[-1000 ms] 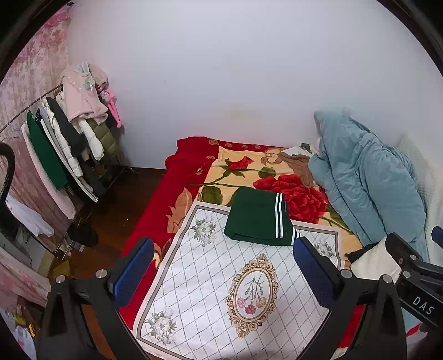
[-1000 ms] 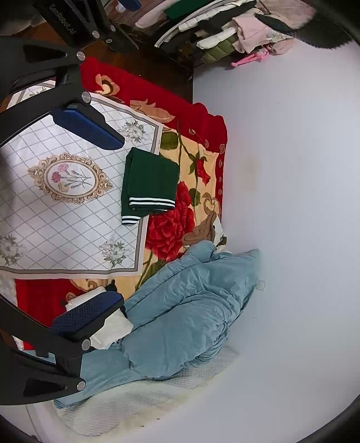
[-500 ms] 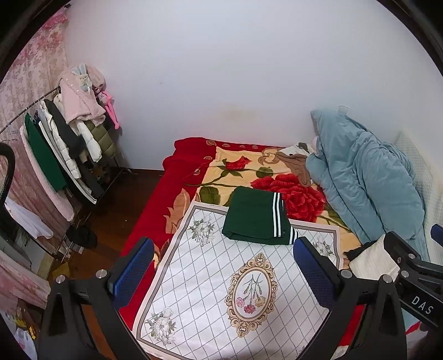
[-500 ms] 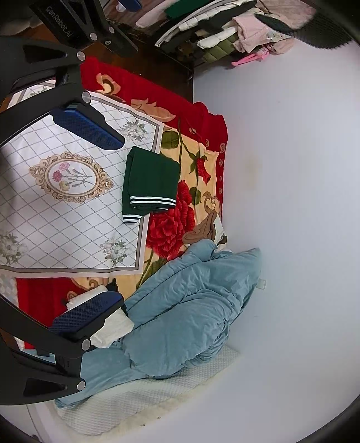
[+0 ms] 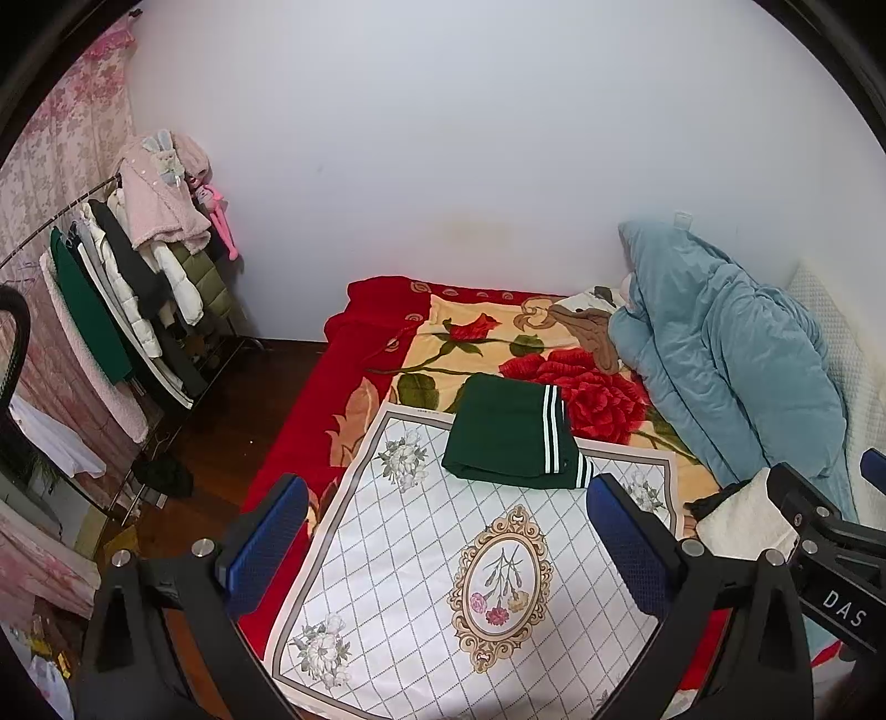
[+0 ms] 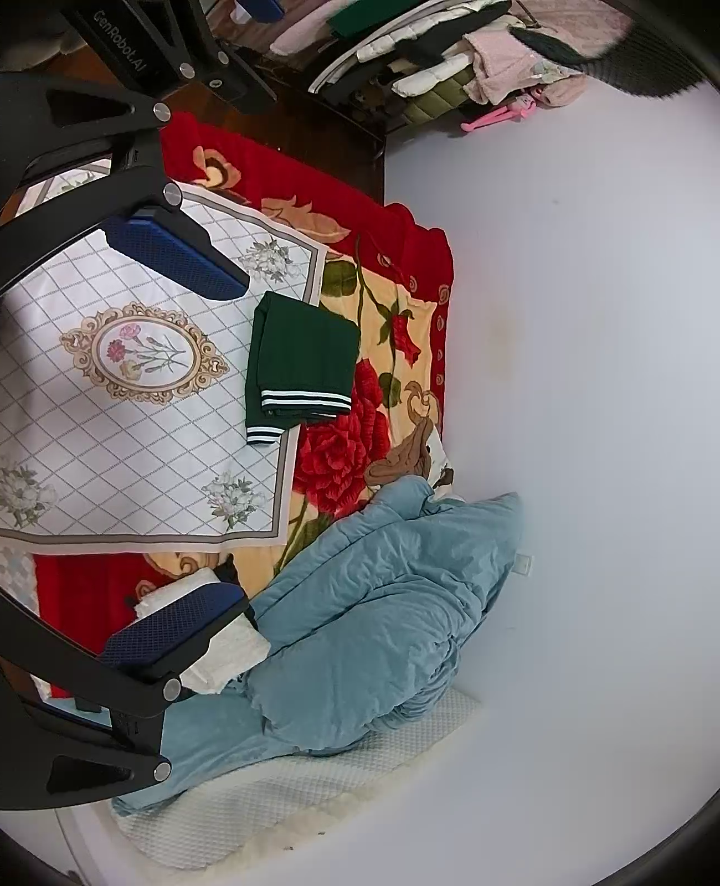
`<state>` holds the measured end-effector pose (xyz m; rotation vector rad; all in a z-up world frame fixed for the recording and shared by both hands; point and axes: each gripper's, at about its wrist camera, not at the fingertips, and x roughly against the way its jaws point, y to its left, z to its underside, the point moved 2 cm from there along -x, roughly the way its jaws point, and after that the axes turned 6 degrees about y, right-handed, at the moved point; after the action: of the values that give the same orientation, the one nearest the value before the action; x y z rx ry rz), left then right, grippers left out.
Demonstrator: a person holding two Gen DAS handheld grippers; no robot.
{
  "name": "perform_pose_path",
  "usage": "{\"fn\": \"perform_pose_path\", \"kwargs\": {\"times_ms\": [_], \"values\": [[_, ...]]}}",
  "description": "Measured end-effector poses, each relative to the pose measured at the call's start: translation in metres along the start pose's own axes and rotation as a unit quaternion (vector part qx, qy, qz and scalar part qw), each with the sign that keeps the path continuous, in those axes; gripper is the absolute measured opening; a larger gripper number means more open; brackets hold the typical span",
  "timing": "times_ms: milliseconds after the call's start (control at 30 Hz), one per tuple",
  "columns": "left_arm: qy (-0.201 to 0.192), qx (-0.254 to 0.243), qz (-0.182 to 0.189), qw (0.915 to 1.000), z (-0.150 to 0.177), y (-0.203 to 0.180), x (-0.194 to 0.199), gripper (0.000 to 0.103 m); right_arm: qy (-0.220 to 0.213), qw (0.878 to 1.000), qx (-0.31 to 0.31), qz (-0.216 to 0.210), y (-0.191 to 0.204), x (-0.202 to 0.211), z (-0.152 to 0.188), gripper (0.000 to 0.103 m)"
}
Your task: Fold large clothes
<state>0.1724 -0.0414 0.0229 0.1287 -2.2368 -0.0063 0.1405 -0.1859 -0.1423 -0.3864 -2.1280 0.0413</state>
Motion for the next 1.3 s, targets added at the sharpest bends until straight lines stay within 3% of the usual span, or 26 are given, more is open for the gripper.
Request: {"fn": "perform_pose_path", "kwargs": {"times_ms": [1300], "values": [[-0.007, 0.000, 0.001, 1.0000, 0.004, -0.002, 0.015, 0.102, -0.007, 1.000, -0.009, 0.006, -0.007, 0.023, 0.015, 0.103]]}}
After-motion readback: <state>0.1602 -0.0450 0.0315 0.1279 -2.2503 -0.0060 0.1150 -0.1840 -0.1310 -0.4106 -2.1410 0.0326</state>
